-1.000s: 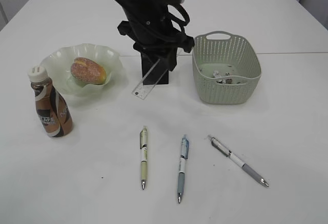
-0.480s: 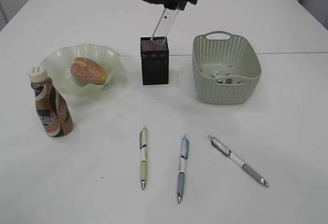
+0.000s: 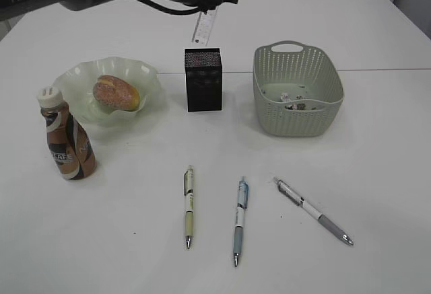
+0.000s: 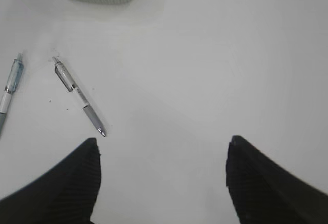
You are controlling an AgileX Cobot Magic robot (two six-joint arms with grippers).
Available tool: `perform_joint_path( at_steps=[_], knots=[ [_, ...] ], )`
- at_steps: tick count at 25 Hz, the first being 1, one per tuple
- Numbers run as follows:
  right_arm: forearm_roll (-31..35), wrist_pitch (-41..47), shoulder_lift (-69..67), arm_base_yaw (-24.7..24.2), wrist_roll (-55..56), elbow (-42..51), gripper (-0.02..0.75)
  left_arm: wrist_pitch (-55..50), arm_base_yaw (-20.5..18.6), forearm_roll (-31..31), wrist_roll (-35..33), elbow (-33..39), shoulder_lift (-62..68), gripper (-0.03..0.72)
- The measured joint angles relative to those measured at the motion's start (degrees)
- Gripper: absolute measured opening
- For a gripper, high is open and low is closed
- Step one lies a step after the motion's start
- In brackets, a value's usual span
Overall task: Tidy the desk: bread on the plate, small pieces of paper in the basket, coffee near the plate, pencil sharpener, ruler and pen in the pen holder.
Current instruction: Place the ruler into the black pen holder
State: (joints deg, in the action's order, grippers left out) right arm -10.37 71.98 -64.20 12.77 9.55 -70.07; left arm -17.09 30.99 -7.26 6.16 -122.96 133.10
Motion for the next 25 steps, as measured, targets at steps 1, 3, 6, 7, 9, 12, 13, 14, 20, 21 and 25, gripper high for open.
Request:
perform_joint_path(
  at_steps=[1,3,6,7,9,12,13,14,20,21,25],
  knots=[
    [-0.5,0.0,0.0,0.0,0.0,0.0,0.561,0.6,-0.2,0.0,0.0,0.1,0.6,0.240],
    [-1.1,0.0,0.0,0.0,0.0,0.0,0.561,2.2,-0.5,0.1,0.0,0.2,1.6,0.240],
    [-1.6,0.0,0.0,0.0,0.0,0.0,0.561,4.1,-0.5,0.1,0.0,0.2,2.6,0.240],
    [-1.6,0.0,0.0,0.0,0.0,0.0,0.561,4.7,-0.5,0.1,0.0,0.2,3.0,0.239],
    [-1.7,0.0,0.0,0.0,0.0,0.0,0.561,6.0,-0.5,0.2,0.1,0.2,3.6,0.239],
    [-1.7,0.0,0.0,0.0,0.0,0.0,0.561,7.3,-0.5,0.2,0.1,0.2,4.2,0.239],
    [-1.8,0.0,0.0,0.0,0.0,0.0,0.561,7.7,-0.5,0.2,0.1,0.2,4.2,0.239],
    [-1.8,0.0,0.0,0.0,0.0,0.0,0.561,7.9,-0.5,0.2,0.1,0.2,4.4,0.239],
    [-1.8,0.0,0.0,0.0,0.0,0.0,0.561,6.4,-0.5,0.2,0.1,0.2,4.4,0.239],
    [-1.8,0.0,0.0,0.0,0.0,0.0,0.561,6.0,-0.5,0.2,0.1,0.2,4.2,0.239],
    [-1.8,0.0,0.0,0.0,0.0,0.0,0.561,3.7,-0.5,0.2,0.1,0.2,2.0,0.239]
  ],
)
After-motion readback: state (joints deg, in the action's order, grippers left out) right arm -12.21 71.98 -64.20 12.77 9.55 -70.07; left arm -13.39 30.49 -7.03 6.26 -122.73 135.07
